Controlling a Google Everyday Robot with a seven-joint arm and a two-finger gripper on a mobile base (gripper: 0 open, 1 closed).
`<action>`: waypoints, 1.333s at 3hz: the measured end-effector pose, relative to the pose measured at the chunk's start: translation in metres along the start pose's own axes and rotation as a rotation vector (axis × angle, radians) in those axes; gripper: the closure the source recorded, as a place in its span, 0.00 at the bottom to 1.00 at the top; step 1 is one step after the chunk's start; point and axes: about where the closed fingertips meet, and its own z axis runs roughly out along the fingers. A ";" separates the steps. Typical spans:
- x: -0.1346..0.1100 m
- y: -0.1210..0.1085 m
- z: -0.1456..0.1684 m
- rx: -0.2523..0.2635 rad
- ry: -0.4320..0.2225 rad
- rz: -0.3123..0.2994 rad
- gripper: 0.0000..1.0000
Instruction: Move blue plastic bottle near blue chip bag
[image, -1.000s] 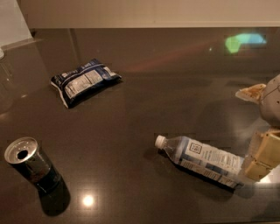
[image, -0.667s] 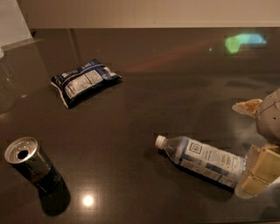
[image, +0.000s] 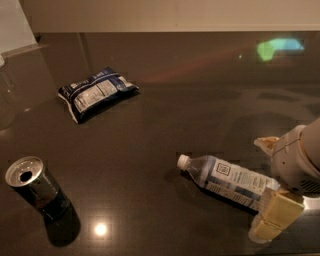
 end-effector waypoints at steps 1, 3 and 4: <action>-0.004 -0.005 0.017 0.021 0.036 -0.002 0.09; -0.022 -0.012 0.006 0.051 0.059 0.020 0.32; -0.049 -0.016 -0.022 0.077 0.052 0.003 0.54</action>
Offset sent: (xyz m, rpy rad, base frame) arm 0.0201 0.0198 0.0185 -0.0728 -0.0201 -0.0783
